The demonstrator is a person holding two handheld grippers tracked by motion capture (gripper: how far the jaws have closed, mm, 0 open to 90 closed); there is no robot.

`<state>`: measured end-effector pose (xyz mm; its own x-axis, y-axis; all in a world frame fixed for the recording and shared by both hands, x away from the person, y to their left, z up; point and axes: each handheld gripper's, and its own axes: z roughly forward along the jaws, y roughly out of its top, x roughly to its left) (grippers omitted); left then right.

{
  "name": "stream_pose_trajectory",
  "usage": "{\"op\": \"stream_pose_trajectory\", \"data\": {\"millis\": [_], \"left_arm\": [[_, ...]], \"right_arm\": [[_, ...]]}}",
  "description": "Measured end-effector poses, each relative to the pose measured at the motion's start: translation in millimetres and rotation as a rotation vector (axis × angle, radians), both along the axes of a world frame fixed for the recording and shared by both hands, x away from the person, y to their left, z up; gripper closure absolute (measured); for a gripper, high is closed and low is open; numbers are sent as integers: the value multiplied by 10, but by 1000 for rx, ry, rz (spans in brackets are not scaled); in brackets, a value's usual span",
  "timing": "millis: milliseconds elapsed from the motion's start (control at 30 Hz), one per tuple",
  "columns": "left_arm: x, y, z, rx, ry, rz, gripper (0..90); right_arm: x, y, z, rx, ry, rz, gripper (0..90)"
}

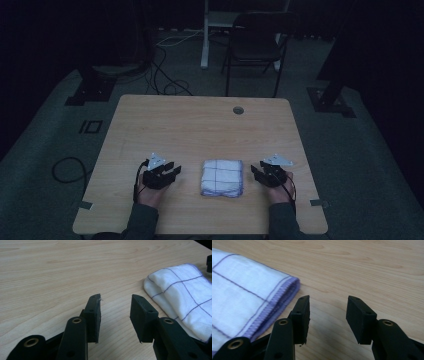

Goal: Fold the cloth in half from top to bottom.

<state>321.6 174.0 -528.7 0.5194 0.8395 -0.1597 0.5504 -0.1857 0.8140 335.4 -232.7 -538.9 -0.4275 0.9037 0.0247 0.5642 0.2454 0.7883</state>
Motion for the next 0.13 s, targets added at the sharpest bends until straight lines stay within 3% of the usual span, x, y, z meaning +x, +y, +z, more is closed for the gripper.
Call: {"op": "stream_pose_trajectory", "data": {"millis": [133], "left_arm": [[25, 49, 1, 3, 14, 19, 607]], "right_arm": [[23, -54, -7, 4, 4, -24, 542]]}}
